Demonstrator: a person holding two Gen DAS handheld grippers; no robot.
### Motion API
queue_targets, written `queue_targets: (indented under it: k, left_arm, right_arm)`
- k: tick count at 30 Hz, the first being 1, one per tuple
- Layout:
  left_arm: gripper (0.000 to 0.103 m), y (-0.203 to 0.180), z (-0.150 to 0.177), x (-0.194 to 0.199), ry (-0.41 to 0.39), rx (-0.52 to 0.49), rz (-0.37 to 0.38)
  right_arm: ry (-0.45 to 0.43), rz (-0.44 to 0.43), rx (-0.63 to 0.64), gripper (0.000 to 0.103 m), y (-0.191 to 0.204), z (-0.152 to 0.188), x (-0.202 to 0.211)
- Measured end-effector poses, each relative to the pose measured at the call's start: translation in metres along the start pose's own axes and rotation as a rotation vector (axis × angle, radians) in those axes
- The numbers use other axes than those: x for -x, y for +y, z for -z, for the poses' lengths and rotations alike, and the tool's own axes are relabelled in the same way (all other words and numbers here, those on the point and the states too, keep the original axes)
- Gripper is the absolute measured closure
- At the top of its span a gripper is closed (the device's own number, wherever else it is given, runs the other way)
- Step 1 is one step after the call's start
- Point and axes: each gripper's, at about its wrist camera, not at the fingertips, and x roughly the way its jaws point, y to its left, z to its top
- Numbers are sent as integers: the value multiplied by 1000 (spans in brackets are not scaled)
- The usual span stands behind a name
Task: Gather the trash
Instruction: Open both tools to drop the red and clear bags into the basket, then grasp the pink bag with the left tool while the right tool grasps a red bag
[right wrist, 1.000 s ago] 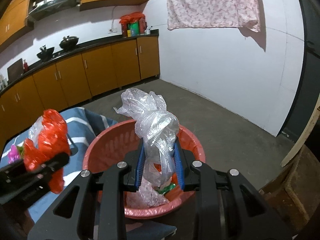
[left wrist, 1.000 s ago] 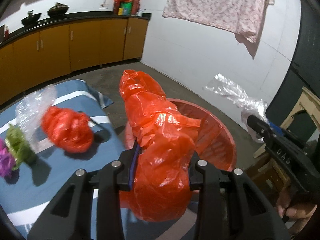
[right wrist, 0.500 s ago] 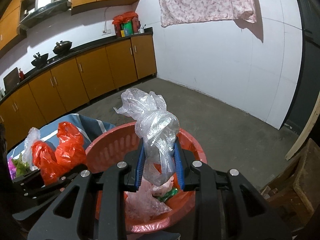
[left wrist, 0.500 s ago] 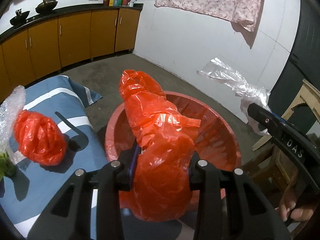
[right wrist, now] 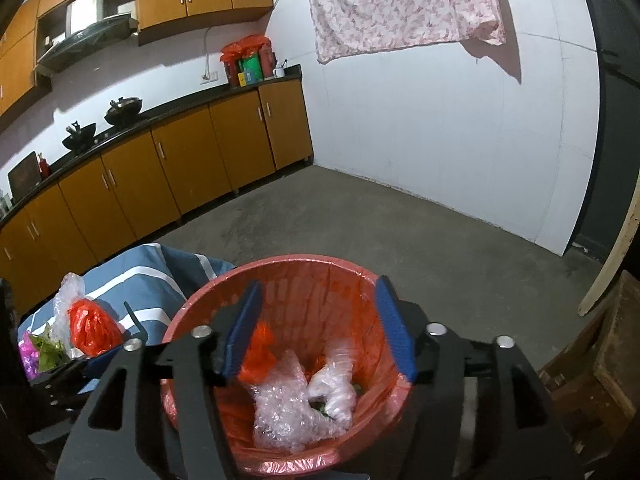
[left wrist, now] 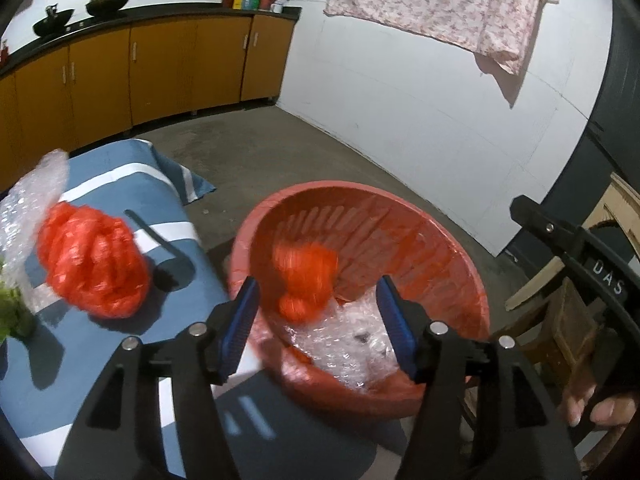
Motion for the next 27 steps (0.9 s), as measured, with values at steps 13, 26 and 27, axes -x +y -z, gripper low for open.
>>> queue_targets:
  k: [13, 26, 27]
  left_arm:
    - [31, 53, 22, 88, -142, 36, -163]
    - [26, 205, 55, 166, -191, 298, -514]
    - [26, 216, 56, 167, -186, 325, -517]
  right_arm:
    - [-41, -75, 92, 17, 48, 4, 13]
    - [41, -333, 259, 16, 163, 20, -15]
    - [55, -349, 275, 16, 173, 23, -22]
